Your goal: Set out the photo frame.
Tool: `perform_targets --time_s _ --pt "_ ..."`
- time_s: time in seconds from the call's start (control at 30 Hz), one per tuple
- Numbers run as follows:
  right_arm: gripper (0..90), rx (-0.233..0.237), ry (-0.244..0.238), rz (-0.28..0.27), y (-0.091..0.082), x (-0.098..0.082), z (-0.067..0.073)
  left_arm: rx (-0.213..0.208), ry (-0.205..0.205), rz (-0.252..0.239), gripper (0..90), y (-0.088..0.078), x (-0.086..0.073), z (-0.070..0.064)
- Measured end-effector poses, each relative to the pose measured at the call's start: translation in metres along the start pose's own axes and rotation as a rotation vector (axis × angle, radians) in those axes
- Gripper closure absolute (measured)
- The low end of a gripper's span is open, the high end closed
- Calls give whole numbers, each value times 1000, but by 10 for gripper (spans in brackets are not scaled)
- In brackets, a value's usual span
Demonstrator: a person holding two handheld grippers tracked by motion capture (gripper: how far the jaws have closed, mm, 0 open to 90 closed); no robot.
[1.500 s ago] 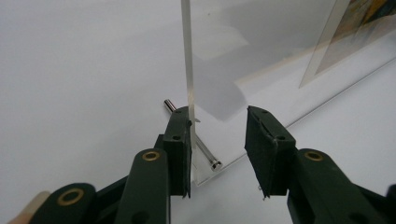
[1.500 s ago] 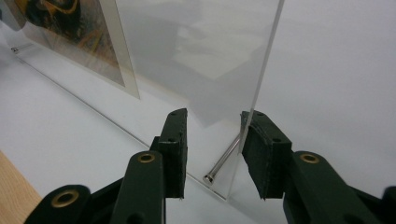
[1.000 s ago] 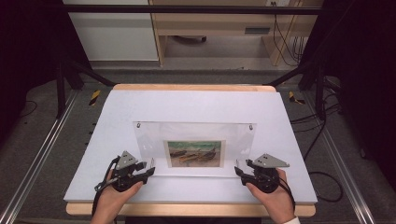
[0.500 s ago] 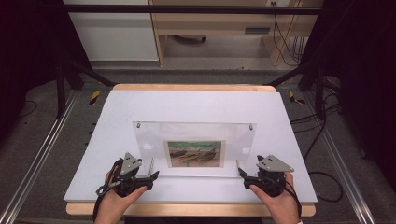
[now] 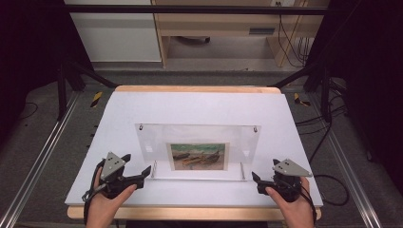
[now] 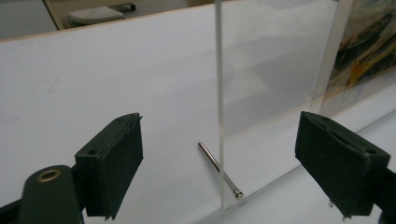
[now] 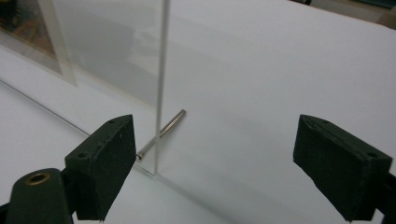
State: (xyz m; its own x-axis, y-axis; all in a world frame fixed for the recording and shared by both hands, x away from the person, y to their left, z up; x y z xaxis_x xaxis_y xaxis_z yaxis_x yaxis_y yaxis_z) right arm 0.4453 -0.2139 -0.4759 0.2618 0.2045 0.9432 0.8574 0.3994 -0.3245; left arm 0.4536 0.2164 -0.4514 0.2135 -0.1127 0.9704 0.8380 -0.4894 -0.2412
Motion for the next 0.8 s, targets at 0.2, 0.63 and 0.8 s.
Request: perform_targets --time_s 0.2,0.63,0.8 --pt "136 -43 25 7 -5 -6 -15 45 -36 -28 142 -6 3 17" --pt "128 -101 118 -16 8 -5 -40 130 -66 -13 131 -8 -8 51" --pt "128 -135 111 -2 18 -6 -51 139 -74 -12 125 -6 -10 66"
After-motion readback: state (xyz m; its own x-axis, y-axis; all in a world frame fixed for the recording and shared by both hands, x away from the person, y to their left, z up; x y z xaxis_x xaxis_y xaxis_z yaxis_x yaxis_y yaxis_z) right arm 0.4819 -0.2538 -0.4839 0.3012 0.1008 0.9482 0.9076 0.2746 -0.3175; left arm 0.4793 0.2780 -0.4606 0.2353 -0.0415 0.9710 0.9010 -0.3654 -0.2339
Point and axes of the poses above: each handheld gripper's, and its own axes: y roughly forward along the jaws, x roughly out of its top, z roughly to its left, the point moved 7 cm from there along y, roughly forward along the jaws, and after that the axes turned 13 degrees about -z, right-handed, at the moved point
